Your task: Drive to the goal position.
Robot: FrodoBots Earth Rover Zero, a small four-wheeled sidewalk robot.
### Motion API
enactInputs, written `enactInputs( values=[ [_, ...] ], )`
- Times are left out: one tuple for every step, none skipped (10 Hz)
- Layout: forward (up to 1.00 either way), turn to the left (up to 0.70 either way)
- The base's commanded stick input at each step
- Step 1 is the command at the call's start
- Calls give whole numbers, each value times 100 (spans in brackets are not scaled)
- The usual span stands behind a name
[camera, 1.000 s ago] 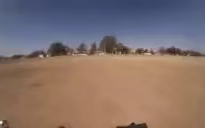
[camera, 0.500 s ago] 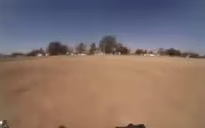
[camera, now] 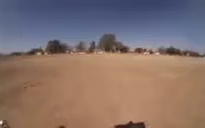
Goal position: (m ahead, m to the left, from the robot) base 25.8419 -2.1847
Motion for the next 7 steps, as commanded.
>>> enactInputs(
  values=[
    [100,0],
    [100,0],
    [100,0],
    [100,0],
    [100,0],
    [100,0],
    [100,0]
  ],
)
